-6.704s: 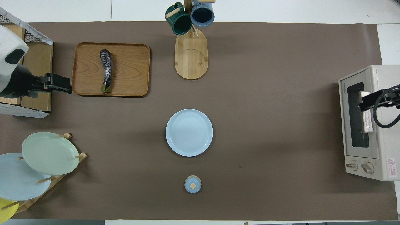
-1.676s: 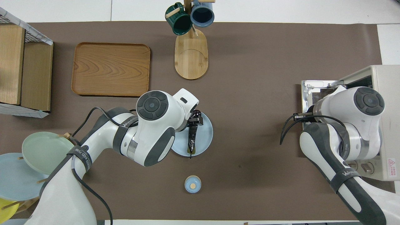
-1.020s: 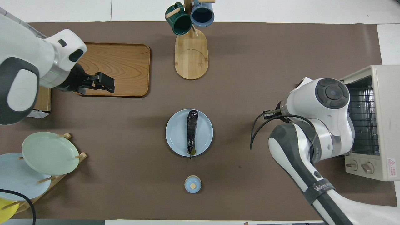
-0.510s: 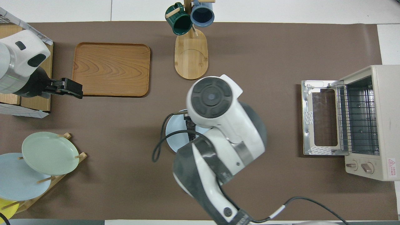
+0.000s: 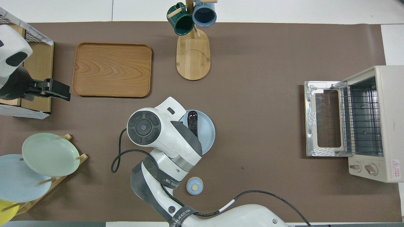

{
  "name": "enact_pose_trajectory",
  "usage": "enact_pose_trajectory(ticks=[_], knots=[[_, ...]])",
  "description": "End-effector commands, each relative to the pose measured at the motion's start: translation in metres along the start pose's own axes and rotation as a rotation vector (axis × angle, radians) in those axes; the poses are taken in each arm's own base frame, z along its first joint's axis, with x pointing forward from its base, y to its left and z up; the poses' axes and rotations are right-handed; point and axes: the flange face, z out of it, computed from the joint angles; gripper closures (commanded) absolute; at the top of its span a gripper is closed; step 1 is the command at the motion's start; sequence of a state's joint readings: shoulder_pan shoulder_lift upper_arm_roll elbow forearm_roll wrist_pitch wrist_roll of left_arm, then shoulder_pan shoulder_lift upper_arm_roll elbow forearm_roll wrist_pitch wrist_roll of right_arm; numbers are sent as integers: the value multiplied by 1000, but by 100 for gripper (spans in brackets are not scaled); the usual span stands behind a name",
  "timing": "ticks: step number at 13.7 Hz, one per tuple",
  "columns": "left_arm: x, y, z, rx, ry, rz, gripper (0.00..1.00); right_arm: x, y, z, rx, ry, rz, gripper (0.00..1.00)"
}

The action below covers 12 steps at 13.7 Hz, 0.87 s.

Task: Put eggplant into oven
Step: 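Grasp the eggplant on the blue plate with the right gripper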

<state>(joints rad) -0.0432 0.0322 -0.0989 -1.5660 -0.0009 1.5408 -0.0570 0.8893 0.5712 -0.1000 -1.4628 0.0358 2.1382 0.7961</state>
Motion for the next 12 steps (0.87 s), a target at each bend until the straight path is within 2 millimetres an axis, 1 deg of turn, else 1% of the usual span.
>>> enact_pose_trajectory(ticks=[1, 2, 3, 5, 7, 9, 10, 12], knots=[[-11, -8, 9, 24, 9, -10, 0, -20, 15, 12, 40, 8, 5, 61], [-12, -4, 14, 26, 17, -2, 0, -33, 16, 23, 43, 9, -14, 61], [-11, -2, 16, 26, 20, -3, 0, -43, 15, 27, 52, 16, -25, 61], [-11, 3, 14, 24, 20, -1, 0, -47, 21, 34, 50, 14, -24, 61], [-10, 10, 10, 18, 15, 11, 0, -48, 22, 34, 47, 12, -24, 62], [-14, 8, 3, 18, -32, 9, 0, -52, 27, 40, 48, 13, -24, 64], [-19, 7, 4, 19, -69, 8, 0, -57, 28, 45, 55, 19, -28, 66], [-22, 9, 5, 4, -92, 10, 0, -64, 27, 47, 58, 19, -35, 66]])
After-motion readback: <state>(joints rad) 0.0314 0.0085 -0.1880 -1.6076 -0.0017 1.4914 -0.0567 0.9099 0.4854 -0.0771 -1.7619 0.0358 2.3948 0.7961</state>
